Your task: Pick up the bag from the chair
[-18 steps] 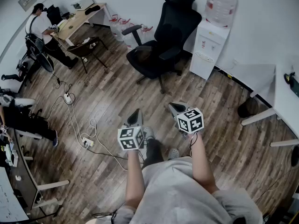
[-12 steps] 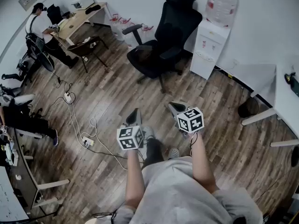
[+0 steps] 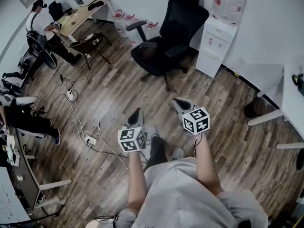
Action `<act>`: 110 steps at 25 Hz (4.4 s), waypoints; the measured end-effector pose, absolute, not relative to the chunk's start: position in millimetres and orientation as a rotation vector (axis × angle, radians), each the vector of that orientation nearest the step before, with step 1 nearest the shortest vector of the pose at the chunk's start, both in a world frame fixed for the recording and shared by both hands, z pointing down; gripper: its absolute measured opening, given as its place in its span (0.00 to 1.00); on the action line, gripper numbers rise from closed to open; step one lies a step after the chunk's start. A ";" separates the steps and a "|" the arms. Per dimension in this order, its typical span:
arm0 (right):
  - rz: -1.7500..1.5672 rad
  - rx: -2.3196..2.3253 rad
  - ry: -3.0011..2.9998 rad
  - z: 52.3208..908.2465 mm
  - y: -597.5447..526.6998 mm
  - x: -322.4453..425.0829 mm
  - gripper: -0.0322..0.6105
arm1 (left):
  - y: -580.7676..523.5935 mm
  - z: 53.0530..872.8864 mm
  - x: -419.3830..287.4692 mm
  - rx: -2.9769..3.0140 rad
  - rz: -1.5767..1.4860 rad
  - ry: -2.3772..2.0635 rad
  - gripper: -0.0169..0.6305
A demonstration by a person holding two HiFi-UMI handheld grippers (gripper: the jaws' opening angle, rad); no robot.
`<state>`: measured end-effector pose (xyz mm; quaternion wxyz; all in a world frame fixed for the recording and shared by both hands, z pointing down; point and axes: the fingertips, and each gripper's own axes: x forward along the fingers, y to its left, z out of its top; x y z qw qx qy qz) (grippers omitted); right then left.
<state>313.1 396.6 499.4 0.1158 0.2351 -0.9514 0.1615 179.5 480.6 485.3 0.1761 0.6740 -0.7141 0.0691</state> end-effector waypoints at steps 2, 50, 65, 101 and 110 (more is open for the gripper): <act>0.467 0.718 -2.807 494.2 392.0 313.0 0.07 | 480.4 483.7 175.7 1.904 0.186 -2.032 0.04; 0.567 0.843 -2.590 524.5 176.2 150.6 0.54 | 228.0 499.6 -23.9 1.940 0.188 -1.818 0.30; 0.591 0.898 -2.604 523.0 136.4 67.5 0.58 | 188.1 491.6 -111.5 1.999 0.173 -1.810 0.30; 0.869 0.881 -2.670 550.3 -96.1 -76.4 0.80 | 71.8 472.7 -318.0 1.746 -0.091 -2.104 0.24; 0.855 0.927 -2.629 555.2 -195.7 -81.4 0.82 | -37.4 478.4 -330.1 1.763 -0.078 -2.063 0.24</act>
